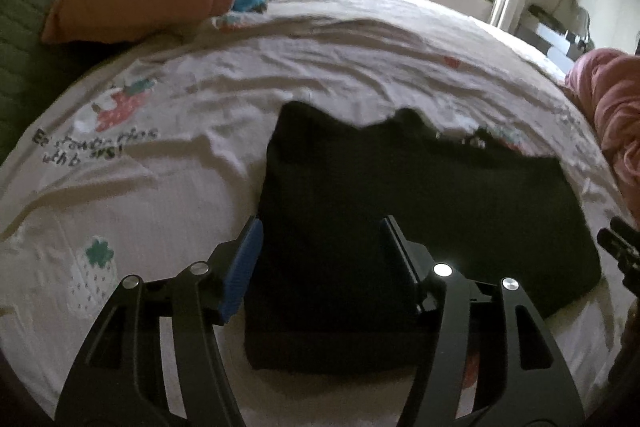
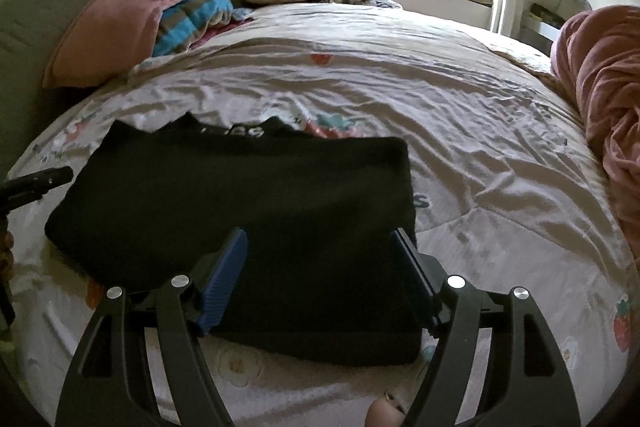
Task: Fold small clothes
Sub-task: 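Open both tools and release the folded shirt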
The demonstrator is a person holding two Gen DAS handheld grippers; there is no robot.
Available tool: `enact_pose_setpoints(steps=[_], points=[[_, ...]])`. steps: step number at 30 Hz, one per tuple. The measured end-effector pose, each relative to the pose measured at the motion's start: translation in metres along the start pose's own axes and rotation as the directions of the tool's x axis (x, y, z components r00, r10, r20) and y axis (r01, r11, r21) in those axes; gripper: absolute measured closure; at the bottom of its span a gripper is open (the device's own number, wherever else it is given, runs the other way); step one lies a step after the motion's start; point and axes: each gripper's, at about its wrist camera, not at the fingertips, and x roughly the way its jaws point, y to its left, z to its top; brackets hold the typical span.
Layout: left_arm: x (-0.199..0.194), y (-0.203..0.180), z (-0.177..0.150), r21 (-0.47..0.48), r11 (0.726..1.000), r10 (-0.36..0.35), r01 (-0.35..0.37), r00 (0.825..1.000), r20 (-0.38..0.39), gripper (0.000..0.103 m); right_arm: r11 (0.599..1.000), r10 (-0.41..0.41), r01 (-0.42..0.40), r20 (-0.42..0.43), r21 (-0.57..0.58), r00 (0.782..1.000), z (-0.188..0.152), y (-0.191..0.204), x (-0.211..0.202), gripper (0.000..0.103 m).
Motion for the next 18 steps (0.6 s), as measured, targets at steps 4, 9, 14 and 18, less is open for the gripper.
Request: enact_pose_setpoints(steps=[4,9,14,18], points=[[0.006,0.000,-0.014,0.010,1.000,-0.003,0.003,0.999,-0.046,0.050,1.000,0.009,-0.009,-0.027,-0.017,1.000,-0.008,0.005,0.002,0.031],[0.013,0.005,-0.027,0.006,1.000,0.001,-0.001,0.995,-0.095,0.050,0.999,0.004,-0.007,-0.071,-0.032,0.997,-0.017,0.007,0.008,0.031],[0.016,0.007,-0.037,-0.005,1.000,-0.006,0.005,0.993,-0.114,0.049,0.999,-0.020,0.015,-0.145,-0.031,0.989,-0.029,0.001,0.023,0.031],[0.015,0.015,-0.042,-0.049,0.998,-0.032,0.026,0.992,-0.126,0.046,1.000,0.002,-0.001,-0.170,0.005,0.985,-0.037,-0.009,0.029,0.031]])
